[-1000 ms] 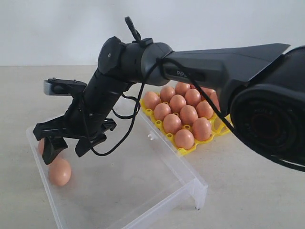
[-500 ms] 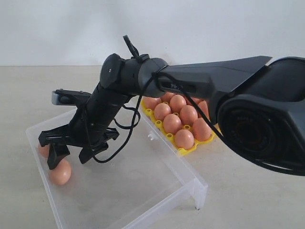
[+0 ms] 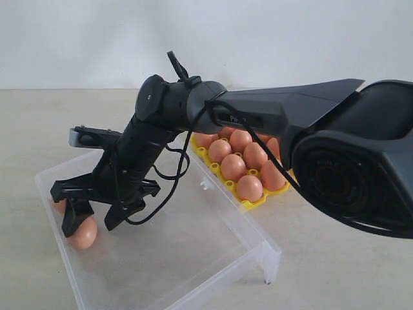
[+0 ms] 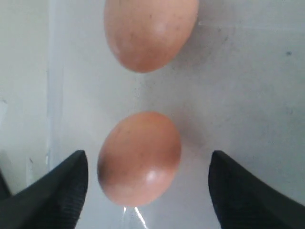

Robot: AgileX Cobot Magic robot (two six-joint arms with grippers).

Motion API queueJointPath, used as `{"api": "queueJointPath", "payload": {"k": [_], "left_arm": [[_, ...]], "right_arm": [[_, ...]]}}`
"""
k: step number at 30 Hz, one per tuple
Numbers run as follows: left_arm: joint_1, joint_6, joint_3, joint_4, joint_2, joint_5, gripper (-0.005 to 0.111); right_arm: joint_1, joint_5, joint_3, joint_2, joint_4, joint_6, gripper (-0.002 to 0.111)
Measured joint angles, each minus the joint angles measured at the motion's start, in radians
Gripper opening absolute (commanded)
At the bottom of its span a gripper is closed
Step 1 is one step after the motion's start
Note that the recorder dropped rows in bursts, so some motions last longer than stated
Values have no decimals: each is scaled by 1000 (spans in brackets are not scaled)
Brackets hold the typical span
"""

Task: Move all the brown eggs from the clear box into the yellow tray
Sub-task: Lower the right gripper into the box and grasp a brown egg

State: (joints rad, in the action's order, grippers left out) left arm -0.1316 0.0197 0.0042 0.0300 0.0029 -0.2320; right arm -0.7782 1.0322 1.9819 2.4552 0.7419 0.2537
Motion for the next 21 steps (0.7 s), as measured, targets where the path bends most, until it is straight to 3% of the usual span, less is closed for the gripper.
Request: {"api": "queueJointPath", "payload": {"k": [5, 7, 15, 21], "left_arm": [[0, 0, 0, 0, 0, 0, -4], [0, 0, 0, 0, 0, 0, -4], [0, 0, 0, 0, 0, 0, -4], [0, 0, 0, 0, 0, 0, -4]], "right_arm": [[0, 22, 0, 2, -2, 4, 68], [0, 10, 0, 2, -4, -3, 62], [0, -26, 2, 17, 14, -27, -1], [0, -30, 2, 19, 22, -26, 0]]}}
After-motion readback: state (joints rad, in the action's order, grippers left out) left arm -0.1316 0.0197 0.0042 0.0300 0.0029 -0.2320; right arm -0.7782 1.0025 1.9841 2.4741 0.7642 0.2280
